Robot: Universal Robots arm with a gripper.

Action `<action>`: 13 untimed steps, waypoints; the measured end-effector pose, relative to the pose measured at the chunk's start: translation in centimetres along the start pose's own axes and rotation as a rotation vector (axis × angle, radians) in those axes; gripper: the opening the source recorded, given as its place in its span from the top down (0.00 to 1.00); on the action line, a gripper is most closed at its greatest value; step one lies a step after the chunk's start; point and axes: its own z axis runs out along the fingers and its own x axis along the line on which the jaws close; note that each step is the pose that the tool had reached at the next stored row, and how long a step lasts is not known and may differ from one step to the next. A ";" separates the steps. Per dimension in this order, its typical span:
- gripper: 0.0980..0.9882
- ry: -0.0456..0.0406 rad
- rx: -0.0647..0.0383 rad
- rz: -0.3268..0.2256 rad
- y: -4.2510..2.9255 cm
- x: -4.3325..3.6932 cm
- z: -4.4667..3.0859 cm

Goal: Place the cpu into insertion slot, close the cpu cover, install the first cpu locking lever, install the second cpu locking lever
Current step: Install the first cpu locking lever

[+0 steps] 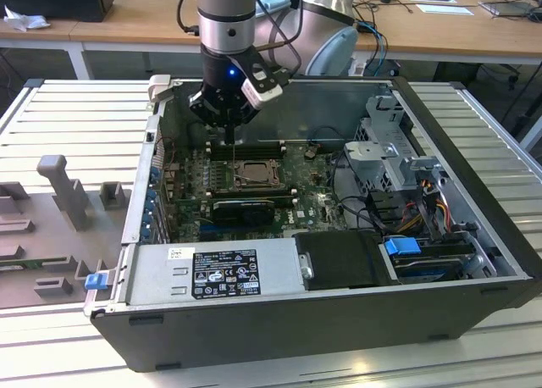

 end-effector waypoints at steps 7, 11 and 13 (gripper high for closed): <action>0.99 0.0000 0.000 0.000 -0.02 -0.14 0.03; 0.99 0.0000 0.000 0.000 -0.03 -0.24 0.07; 0.99 -0.0001 0.000 0.000 -0.05 -0.35 0.12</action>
